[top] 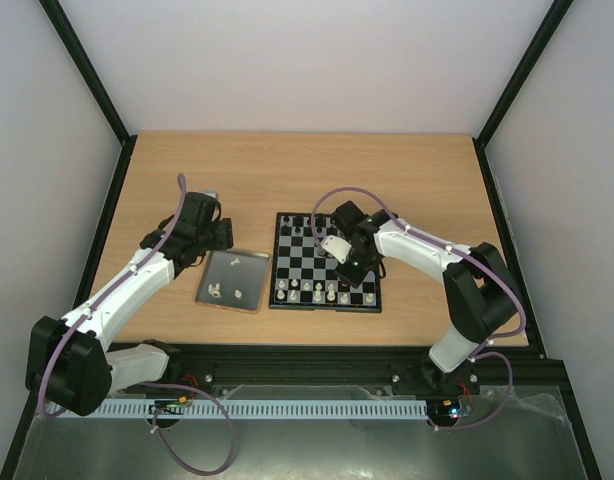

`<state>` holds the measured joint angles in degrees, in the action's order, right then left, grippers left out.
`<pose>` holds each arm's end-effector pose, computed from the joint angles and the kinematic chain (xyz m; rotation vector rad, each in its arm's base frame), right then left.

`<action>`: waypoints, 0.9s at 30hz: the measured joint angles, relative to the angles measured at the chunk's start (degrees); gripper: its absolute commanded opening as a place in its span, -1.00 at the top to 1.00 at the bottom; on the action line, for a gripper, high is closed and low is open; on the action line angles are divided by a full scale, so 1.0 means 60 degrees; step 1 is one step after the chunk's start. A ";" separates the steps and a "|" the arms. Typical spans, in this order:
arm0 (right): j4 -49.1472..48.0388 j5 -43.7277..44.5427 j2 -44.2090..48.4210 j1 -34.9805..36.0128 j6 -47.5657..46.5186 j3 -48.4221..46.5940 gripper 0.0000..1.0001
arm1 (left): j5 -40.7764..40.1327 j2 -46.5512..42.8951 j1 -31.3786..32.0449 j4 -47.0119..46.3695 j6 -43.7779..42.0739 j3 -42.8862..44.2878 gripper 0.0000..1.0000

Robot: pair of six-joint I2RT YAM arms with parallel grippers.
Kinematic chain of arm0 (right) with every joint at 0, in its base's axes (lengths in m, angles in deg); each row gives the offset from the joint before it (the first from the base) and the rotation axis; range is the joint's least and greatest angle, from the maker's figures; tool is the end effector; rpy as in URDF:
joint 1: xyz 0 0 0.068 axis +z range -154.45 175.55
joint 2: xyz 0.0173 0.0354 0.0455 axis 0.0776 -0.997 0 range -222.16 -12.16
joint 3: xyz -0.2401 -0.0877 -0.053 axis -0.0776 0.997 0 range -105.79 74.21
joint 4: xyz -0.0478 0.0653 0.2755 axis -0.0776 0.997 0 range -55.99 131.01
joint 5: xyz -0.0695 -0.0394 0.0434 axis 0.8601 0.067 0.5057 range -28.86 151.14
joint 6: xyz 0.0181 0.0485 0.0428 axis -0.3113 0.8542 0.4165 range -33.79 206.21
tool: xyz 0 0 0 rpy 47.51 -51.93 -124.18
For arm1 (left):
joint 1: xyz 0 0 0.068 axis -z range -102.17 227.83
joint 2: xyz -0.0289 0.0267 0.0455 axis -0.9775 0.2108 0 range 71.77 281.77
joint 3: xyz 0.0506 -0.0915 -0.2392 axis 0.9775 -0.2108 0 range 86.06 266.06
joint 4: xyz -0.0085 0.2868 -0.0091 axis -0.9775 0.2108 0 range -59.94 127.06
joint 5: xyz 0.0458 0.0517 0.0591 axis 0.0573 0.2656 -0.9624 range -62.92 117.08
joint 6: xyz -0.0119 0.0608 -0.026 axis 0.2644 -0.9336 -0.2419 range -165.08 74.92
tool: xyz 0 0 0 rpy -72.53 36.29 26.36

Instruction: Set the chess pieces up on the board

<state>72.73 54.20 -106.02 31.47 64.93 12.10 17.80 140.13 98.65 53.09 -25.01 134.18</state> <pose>0.2736 0.2063 0.1525 -1.3710 2.4532 0.2305 0.2795 -0.0969 0.2227 -0.0662 2.3192 -0.1737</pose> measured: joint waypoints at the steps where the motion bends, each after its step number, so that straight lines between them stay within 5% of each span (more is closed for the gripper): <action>1: 0.0018 0.0000 0.0000 0.0000 -0.0025 0.0007 0.92 | 0.0007 0.0004 0.0000 0.0000 -0.0007 0.0000 -0.34; 17: -0.0033 -0.0084 -0.0455 0.0160 -0.0040 0.0007 0.87 | 0.0069 0.0117 0.0000 0.0000 -0.0029 0.0000 -0.34; 27: -0.0080 -0.0076 -0.0495 0.0204 -0.0015 0.0007 0.50 | 0.0149 0.0160 0.0000 0.0000 -0.0029 0.0000 -0.34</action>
<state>72.25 53.74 -108.99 32.69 64.85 12.15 18.70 141.09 98.65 53.09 -25.18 134.18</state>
